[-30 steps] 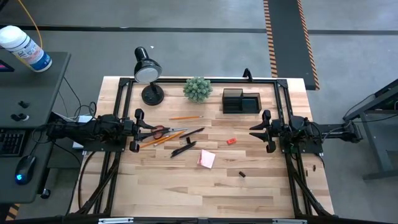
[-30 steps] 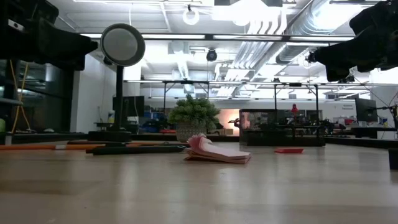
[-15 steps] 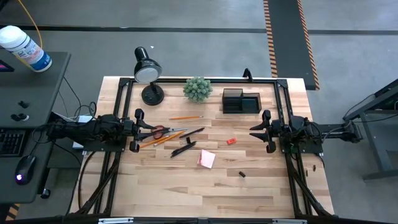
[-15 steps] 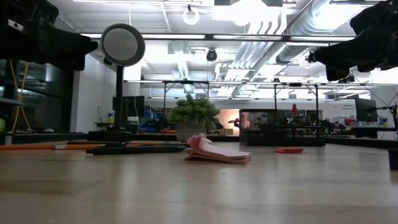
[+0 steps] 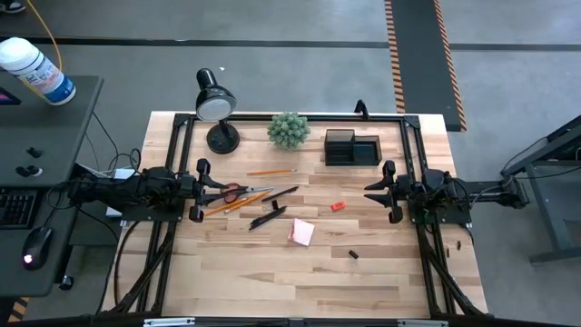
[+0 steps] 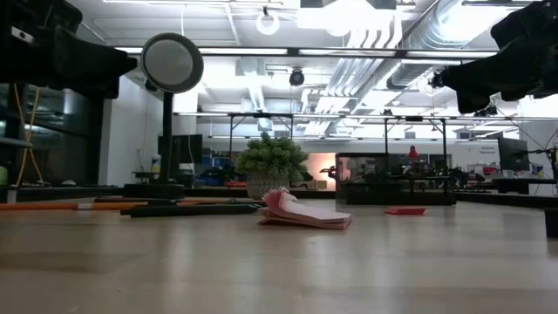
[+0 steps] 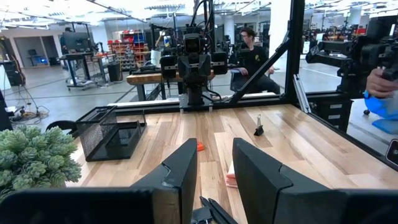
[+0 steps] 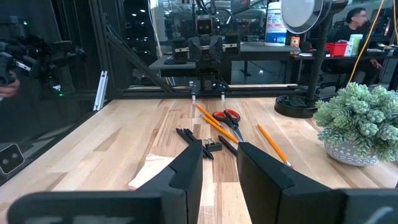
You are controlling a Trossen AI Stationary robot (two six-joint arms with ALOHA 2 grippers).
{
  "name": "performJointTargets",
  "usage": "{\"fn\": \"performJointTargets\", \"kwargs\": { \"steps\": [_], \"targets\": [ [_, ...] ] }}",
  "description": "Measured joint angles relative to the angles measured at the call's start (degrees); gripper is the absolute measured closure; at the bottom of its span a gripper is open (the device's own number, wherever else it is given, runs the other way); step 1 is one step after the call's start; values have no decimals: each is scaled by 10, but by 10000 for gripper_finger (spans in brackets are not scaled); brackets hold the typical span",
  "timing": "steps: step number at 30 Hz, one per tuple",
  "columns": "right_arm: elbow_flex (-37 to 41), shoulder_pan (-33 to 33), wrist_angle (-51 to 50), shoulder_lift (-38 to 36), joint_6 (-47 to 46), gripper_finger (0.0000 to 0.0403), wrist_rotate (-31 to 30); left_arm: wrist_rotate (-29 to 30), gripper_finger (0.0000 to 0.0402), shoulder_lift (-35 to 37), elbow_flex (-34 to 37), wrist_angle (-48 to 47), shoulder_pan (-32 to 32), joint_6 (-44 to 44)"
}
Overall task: Pick and place office supplies into organizer
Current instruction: Put the bottom black binder clip into the black desk organizer
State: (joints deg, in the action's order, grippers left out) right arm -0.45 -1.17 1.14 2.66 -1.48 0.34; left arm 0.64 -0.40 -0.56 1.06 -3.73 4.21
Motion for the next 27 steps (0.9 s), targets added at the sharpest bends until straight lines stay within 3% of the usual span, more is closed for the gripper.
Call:
{"fn": "performJointTargets", "kwargs": {
  "steps": [27],
  "targets": [
    [0,0,0,0,3,311,0,20,311,0,0,1,0,8]
  ]
}}
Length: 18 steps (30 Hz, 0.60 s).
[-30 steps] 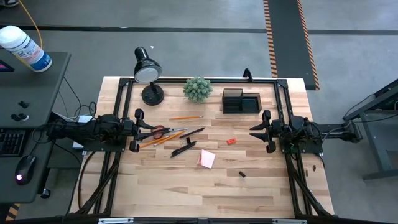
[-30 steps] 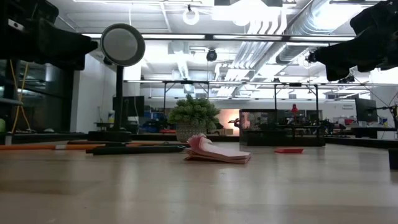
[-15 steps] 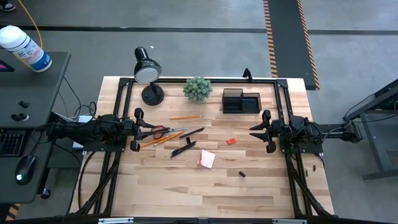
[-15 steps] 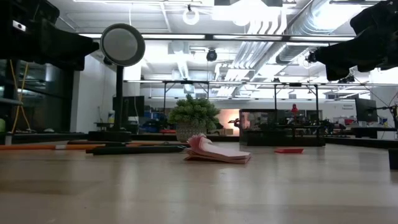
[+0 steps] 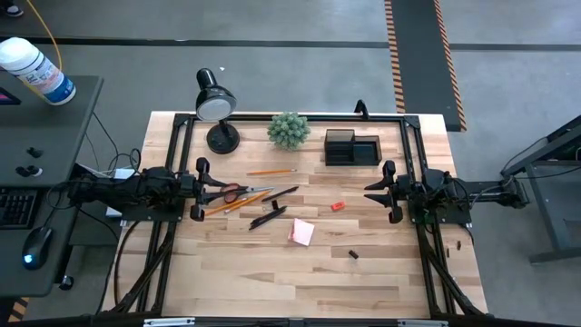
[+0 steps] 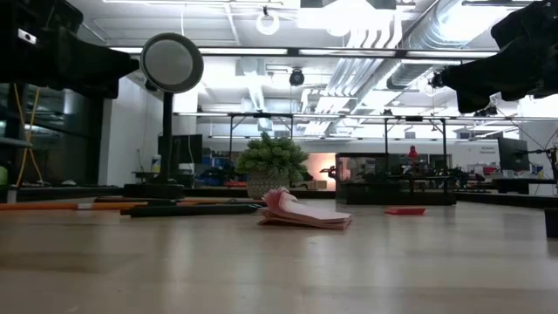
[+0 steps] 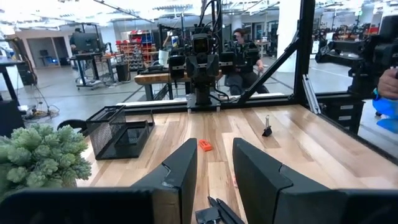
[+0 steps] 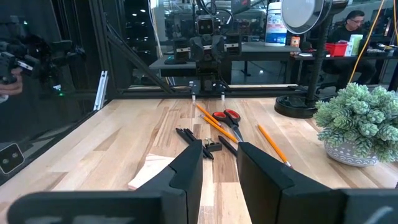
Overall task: Pick and place office supplies into organizer
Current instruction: Put the bottom black binder clip into the black desk organizer
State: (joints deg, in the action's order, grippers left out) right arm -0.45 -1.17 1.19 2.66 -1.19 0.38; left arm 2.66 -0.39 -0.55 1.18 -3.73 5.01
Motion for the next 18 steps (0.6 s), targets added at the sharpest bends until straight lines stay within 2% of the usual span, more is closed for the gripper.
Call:
{"fn": "performJointTargets", "kwargs": {
  "steps": [5,10,18],
  "targets": [
    [0,0,0,0,1,311,0,28,311,0,0,5,0,86],
    [0,0,0,0,18,311,-1,30,311,-6,0,5,0,192],
    [0,0,1,0,17,311,13,23,311,-6,0,5,0,172]
  ]
}}
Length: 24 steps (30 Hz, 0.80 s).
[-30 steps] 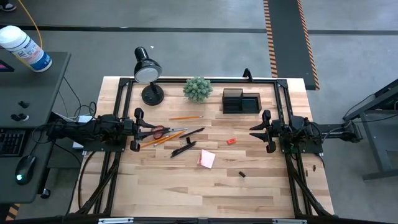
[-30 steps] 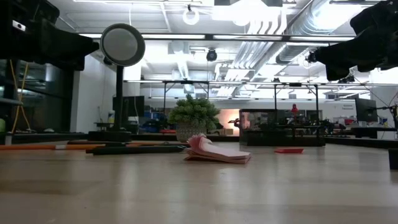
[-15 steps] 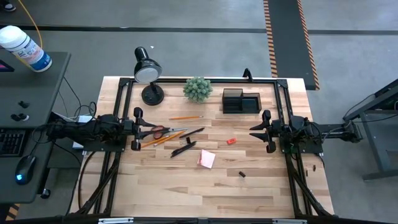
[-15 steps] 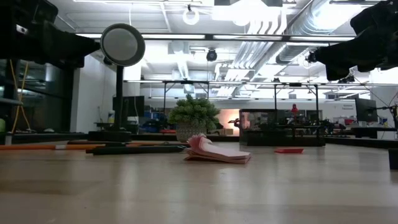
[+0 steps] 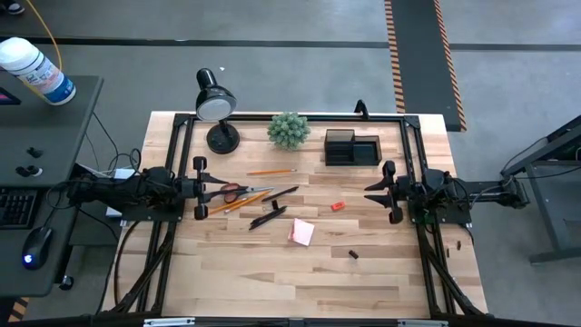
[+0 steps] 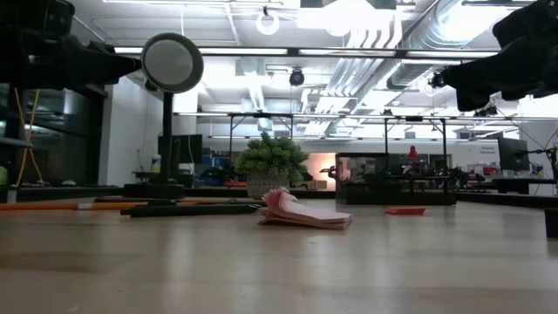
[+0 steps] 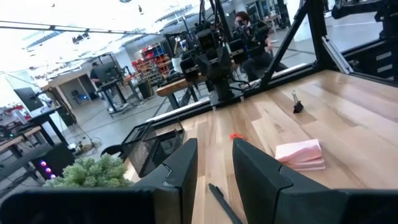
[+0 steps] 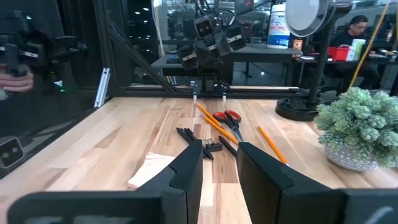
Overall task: Pick and place office supplies into organizer
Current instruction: Put the bottom black binder clip into the black desk organizer
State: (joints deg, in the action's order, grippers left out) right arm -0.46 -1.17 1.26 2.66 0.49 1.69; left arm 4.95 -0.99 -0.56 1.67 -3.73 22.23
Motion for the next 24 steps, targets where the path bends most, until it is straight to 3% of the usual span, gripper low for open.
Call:
{"fn": "performJointTargets", "kwargs": {
  "steps": [6,9,14,24],
  "targets": [
    [0,0,8,0,20,311,-12,2,311,0,0,1,0,0],
    [-2,0,64,0,0,311,-23,10,311,0,0,20,0,-13],
    [-54,0,64,5,32,311,-14,21,311,0,-50,10,0,-46],
    [-133,0,61,144,-4,311,-43,21,311,-20,-155,-120,0,-88]
  ]
}}
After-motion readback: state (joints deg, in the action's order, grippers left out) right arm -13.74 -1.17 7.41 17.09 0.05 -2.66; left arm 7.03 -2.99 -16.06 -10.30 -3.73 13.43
